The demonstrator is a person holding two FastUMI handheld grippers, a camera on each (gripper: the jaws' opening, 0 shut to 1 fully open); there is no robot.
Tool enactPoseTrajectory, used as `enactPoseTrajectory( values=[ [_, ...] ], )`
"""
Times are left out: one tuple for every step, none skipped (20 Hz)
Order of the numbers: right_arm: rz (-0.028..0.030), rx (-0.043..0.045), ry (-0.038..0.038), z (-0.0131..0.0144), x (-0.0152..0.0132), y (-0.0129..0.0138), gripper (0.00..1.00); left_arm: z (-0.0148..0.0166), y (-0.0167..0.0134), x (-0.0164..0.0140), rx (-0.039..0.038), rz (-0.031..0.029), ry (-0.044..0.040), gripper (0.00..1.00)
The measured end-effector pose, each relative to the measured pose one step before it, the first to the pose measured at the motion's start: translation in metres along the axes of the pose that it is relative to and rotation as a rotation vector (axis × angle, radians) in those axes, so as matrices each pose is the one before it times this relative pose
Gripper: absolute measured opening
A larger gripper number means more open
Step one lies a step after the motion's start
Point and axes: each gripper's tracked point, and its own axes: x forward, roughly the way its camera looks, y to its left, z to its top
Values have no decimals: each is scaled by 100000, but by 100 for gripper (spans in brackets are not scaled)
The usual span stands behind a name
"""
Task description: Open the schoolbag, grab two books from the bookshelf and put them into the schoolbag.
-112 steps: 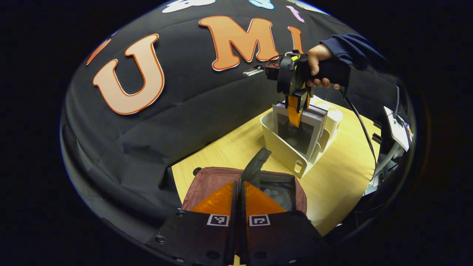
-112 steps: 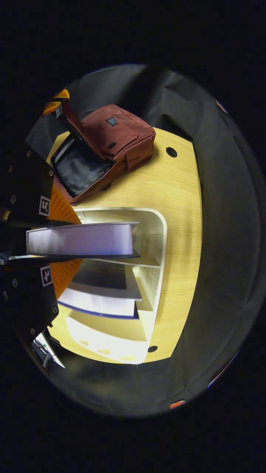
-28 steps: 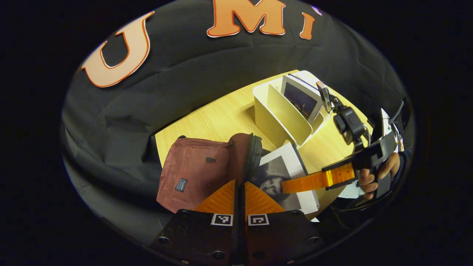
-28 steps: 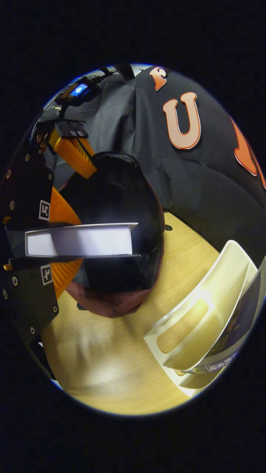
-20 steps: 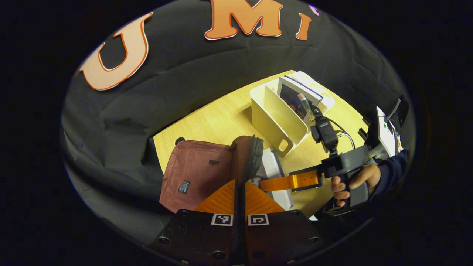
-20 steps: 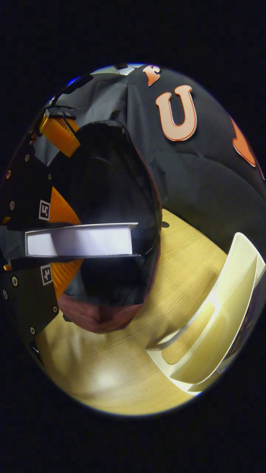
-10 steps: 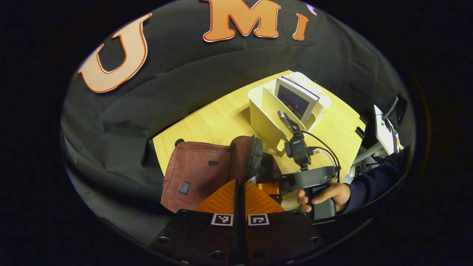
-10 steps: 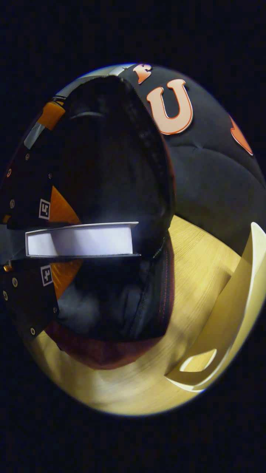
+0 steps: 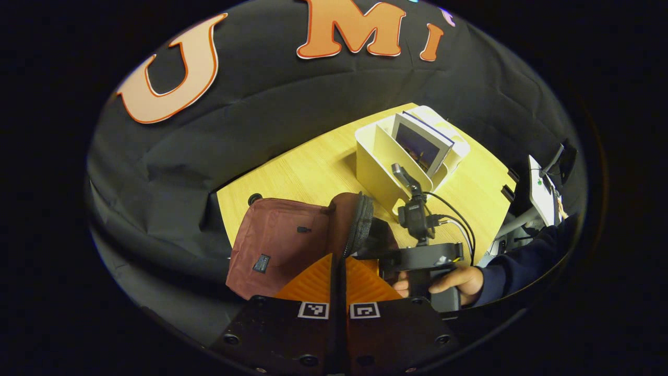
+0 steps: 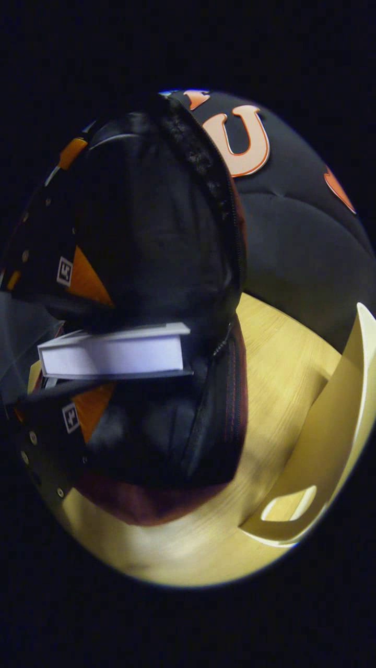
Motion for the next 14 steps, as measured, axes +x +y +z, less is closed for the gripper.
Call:
enactPoseTrajectory(
  values=[
    [-2680, -2455, -851, 197, -948, -840, 60, 183, -466, 81, -185, -551, -160, 1],
    [-2549, -2467, -671, 261, -980, -819, 100, 336, -171, 10, -155, 109, -594, 1],
    [-2093, -1984, -1062, 371, -946, -592, 94, 162, -149, 186, -525, -242, 22, 1],
    [-1433, -2585, -305, 292, -1055, -577, 97, -45, 133, -12, -481, -111, -777, 1],
    [-2125, -2802, 115, 271, -928, -724, 97, -171, -72, 170, -754, -715, 263, 1],
    [-1519, -3037, -1317, 608, -968, -711, 97, 85, -230, 61, -249, -510, -690, 1],
    [-2211, -3618, -1801, 716, -1067, -847, 97, -190, -101, 187, -16, -166, 87, 1],
    [-2398, -3304, -2586, 952, -1257, -920, 97, 77, -162, 34, 224, -40, -248, 1],
    [-2381, -4067, -1319, 791, -1432, -919, 98, -77, -55, 24, 572, 118, 146, 1],
    [-3329, -3903, -1216, 937, -1432, -1269, 97, 5, -138, 143, 733, 221, -78, 1],
    [-2663, -3791, -782, 998, -1330, -1050, 97, -116, -171, 159, -404, -368, -107, 1],
    [-3134, -3982, -1992, 1181, -1319, -1333, 97, 57, -258, 13, -233, -408, -483, 1],
    [-3301, -3921, -892, 978, -1089, -1148, 98, -158, 5, 178, -463, 33, -289, 1],
    [-3068, -3536, -939, 1024, -1060, -1117, 97, 97, 6, 127, -334, -64, -362, 1]
  ],
)
